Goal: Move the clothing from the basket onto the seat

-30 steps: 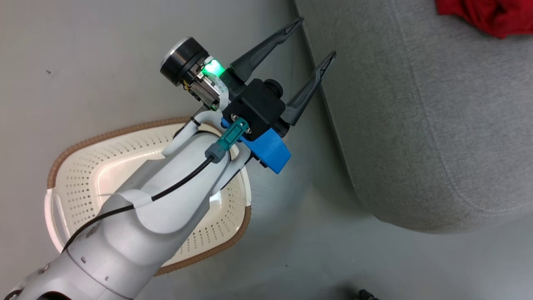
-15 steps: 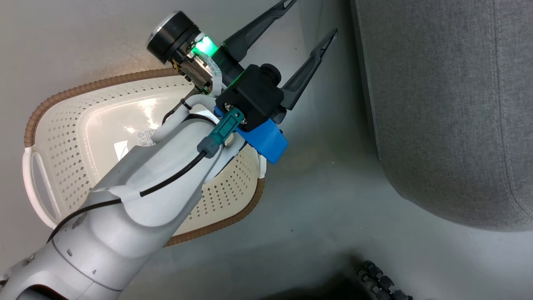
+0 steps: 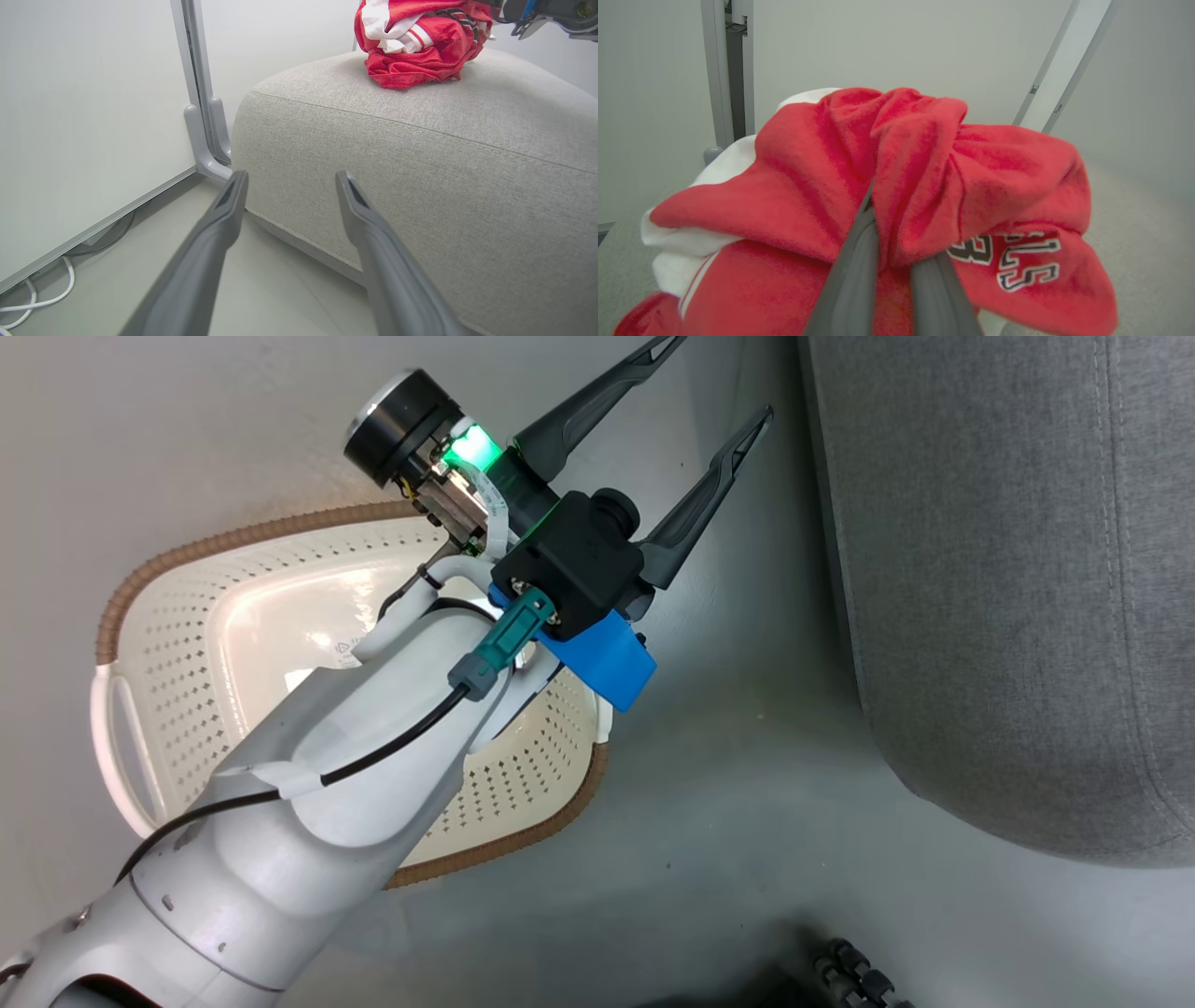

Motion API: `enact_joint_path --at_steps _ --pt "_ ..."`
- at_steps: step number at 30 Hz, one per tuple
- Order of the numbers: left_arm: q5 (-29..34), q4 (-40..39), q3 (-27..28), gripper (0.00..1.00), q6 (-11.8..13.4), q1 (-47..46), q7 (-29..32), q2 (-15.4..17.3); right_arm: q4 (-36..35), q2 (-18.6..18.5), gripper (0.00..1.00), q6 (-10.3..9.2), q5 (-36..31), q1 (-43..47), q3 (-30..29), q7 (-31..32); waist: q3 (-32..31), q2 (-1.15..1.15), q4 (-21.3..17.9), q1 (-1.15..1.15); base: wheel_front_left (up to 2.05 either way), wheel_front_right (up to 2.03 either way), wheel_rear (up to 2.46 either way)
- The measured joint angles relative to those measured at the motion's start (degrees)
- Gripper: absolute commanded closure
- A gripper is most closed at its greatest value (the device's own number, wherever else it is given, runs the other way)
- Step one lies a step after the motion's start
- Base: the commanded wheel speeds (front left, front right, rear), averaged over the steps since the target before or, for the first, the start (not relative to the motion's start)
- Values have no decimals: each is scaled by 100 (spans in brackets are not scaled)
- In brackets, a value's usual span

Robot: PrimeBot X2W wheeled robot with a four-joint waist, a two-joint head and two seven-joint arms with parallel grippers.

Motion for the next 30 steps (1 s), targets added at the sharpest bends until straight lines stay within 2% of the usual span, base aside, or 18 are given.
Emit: enact_joint_path --at_steps 6,14,21,30 --pt "-122 133 24 0 78 184 -174 -98 -498 54 0 0 51 789 -36 0 -331 0 67 0 0 0 0" --pt "-327 207 342 0 280 567 -287 -226 -1707 470 0 0 -103 2106 281 0 -1042 0 163 -1 0 0 0" --pt "-356 -120 911 0 407 1245 -294 -274 -2354 723 0 0 -143 2710 976 0 -1768 0 275 -1 0 0 0" --pt "-225 -538 1991 0 521 2203 -296 -366 -2870 1066 0 -1 -178 3317 1717 0 -2608 0 600 -1 0 0 0"
